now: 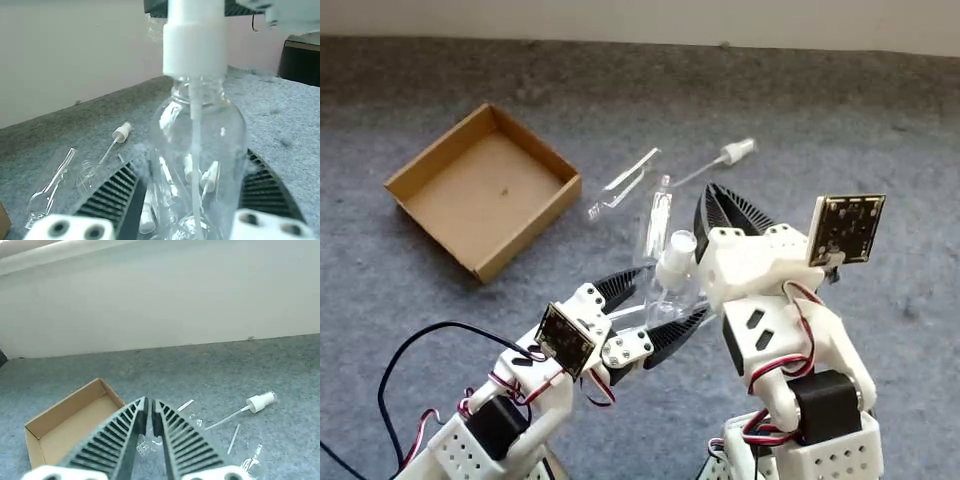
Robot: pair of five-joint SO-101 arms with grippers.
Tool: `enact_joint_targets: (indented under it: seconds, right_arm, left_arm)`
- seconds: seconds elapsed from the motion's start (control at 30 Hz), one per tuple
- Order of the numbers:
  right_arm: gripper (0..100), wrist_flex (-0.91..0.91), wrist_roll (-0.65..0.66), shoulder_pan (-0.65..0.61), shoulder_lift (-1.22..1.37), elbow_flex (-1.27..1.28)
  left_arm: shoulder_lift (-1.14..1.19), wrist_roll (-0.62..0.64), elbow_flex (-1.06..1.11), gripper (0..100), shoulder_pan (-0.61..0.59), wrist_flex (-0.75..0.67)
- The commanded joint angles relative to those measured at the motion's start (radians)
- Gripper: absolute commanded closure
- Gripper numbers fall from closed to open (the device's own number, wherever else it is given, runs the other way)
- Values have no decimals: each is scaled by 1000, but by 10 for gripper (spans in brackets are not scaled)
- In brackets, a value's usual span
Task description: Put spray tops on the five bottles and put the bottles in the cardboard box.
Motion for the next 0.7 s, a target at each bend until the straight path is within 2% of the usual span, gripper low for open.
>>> enact_joint_targets:
  seconds: [0.0,0.23,0.67]
  right_arm:
    - [993,5,11,-4,-12,-61]
    - [993,54,11,171,-12,-53]
    - [993,33,11,133,-10,64]
  left_arm:
    - [-16,5,22,808,-28,-23]
    - [-16,9,22,808,-153,-23]
    - [-16,6,22,808,-160,-26]
